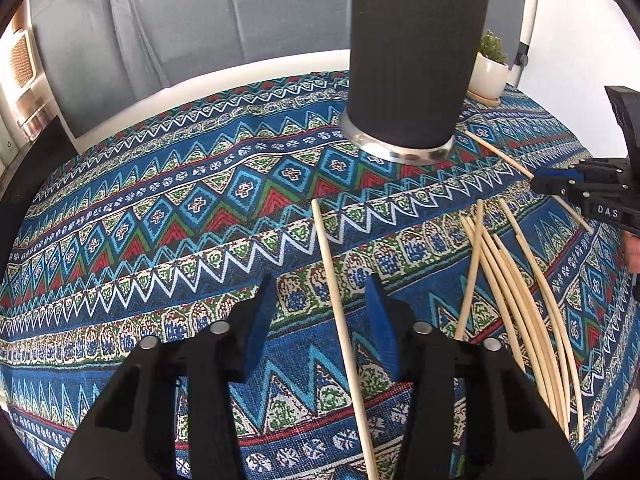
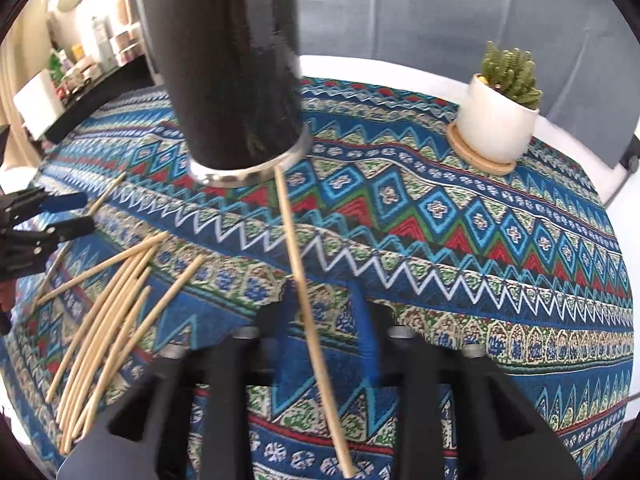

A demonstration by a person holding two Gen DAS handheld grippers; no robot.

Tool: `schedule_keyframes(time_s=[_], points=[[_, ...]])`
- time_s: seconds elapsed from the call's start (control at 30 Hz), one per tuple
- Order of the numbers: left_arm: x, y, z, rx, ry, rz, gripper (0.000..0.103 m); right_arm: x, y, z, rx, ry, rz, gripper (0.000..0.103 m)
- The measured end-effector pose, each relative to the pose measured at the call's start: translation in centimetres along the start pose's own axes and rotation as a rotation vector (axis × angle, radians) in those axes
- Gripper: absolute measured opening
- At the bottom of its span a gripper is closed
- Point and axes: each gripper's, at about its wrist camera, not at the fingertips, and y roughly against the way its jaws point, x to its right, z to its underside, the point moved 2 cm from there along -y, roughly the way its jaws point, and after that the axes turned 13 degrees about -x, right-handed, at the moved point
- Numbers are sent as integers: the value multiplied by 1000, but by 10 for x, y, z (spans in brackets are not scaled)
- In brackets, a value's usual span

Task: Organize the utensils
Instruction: 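Close the right gripper on the stick and lift it upright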

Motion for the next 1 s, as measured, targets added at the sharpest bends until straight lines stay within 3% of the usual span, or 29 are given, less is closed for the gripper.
schedule_keyframes(time_s=[0.03, 0.07, 0.13, 0.27, 0.5, 0.77, 1.0], points=[[0, 1, 0, -13, -5, 1, 20, -4, 2, 2, -16, 14, 4, 5], [-2, 2, -1, -33, 3, 7, 8, -8, 3, 4, -21, 33, 11, 5], [-7, 2, 0, -59, 38, 37, 5, -8, 6, 9, -28, 30, 4, 5], [-20, 6, 9, -55, 70, 64, 5, 2, 15, 23, -1, -37, -57, 5], [-31, 25, 13, -1, 98, 80, 5, 17, 52, 34, 81, -58, -37, 5], [-43, 71, -8, 145, 106, 101, 5, 31, 100, 33, 219, -85, -44, 5], [-42, 131, -40, 349, 64, 99, 5, 35, 142, 10, 343, -130, -81, 5]])
